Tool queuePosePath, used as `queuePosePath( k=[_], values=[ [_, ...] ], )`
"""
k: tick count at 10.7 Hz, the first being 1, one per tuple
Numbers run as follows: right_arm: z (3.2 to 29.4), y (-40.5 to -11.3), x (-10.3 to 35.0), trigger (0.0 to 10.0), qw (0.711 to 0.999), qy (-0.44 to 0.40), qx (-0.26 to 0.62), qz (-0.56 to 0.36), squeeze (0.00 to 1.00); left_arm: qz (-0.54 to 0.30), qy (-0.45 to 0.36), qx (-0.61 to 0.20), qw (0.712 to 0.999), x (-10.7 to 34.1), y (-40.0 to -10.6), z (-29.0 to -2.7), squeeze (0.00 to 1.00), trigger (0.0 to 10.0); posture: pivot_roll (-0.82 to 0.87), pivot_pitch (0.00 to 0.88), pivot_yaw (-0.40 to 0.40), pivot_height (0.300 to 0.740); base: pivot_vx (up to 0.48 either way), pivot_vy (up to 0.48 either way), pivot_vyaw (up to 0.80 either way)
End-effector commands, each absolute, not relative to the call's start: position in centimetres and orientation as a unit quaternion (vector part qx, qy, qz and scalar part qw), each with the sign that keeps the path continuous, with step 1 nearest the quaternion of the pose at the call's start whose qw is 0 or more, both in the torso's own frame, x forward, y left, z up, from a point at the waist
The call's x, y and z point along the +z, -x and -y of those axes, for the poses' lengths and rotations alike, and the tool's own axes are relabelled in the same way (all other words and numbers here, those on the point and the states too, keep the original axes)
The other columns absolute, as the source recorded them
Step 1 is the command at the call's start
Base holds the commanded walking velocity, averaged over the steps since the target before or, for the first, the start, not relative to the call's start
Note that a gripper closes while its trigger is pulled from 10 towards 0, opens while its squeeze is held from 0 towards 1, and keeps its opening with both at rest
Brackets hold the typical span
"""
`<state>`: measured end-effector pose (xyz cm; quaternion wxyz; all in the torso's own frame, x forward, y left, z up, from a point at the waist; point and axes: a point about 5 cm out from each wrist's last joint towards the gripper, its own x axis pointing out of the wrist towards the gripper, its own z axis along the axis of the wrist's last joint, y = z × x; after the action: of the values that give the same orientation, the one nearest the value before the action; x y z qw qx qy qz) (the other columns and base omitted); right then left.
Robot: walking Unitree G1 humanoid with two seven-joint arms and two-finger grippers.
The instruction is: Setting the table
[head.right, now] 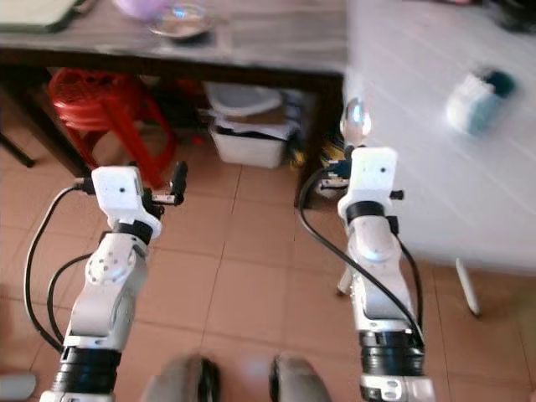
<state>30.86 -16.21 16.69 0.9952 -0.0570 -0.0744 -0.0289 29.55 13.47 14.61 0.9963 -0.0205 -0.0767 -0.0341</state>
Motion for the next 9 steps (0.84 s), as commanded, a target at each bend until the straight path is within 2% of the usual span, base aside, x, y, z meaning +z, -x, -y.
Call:
queuePosePath(
  k=[1, 9],
  values=[
    [15.4, -30.8, 17.1, 10.0, 0.995, 0.054, -0.015, 0.084, 0.0, 0.069, 0.018, -0.021, 0.997, 14.2, -29.4, -14.1, 0.0, 10.0, -0.06, 0.194, 0.002, 0.74, 0.461, 0.0, 0.0],
    [15.6, -31.0, 17.6, 10.0, 0.993, 0.049, -0.019, 0.104, 0.0, 0.089, 0.014, -0.052, 0.995, 14.8, -29.4, -12.9, 0.0, 10.0, -0.06, 0.18, 0.01, 0.74, 0.465, 0.0, 0.0]
  ],
)
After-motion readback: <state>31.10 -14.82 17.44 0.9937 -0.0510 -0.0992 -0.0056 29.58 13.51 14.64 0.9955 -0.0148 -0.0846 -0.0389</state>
